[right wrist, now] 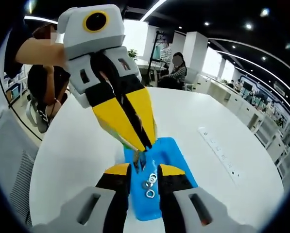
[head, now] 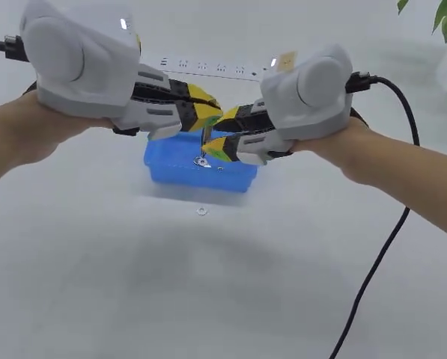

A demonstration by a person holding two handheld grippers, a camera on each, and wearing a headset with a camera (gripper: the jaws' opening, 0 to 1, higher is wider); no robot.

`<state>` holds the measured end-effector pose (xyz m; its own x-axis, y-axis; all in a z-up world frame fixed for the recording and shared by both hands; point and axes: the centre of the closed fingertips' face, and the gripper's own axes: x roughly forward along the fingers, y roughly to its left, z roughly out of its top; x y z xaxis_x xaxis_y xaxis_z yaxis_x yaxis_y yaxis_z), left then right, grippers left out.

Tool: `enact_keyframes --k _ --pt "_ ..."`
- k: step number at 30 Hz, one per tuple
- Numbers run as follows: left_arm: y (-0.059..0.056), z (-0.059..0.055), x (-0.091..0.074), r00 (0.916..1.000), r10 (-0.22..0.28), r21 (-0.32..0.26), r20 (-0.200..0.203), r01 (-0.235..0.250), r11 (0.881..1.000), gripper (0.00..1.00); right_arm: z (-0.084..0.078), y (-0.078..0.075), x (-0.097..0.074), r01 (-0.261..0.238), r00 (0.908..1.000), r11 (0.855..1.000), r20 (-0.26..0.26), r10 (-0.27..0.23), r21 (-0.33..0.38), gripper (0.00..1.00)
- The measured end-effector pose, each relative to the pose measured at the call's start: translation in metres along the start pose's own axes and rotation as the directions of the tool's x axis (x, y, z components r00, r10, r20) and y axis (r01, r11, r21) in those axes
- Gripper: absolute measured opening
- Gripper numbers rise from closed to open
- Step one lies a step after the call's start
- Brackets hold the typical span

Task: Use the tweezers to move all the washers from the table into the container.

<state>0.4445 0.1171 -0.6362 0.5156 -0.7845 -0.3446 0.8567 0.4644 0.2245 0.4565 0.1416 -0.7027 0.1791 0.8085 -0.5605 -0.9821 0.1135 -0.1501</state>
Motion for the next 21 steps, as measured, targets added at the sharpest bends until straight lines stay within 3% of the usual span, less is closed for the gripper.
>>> enact_keyframes --k 4,9,13,17,21 --pt "0.001 0.005 -0.004 0.9998 0.015 -0.009 0.014 -0.014 1.000 0.04 -0.003 -0.003 -0.010 0.039 0.9991 0.998 0.015 -0.040 0.055 0.29" --pt "0.003 0.007 -0.010 0.9994 0.031 -0.016 0.017 -0.030 0.999 0.04 -0.011 -0.005 -0.026 0.084 0.9945 0.983 0.047 -0.093 0.164 0.35" --pt "0.003 0.015 -0.015 0.9985 0.048 -0.003 0.026 -0.048 0.999 0.05 -0.019 -0.005 -0.040 0.121 0.9884 0.963 0.060 -0.140 0.242 0.42" --pt "-0.001 0.026 -0.016 0.9980 0.044 0.013 0.046 -0.045 0.999 0.05 -0.028 0.001 -0.052 0.131 0.9779 0.925 0.108 -0.179 0.356 0.47" --pt "-0.009 0.034 -0.016 0.9975 0.032 0.028 0.063 -0.034 0.999 0.05 -0.047 0.015 -0.059 0.139 0.9815 0.924 0.074 -0.176 0.356 0.56"
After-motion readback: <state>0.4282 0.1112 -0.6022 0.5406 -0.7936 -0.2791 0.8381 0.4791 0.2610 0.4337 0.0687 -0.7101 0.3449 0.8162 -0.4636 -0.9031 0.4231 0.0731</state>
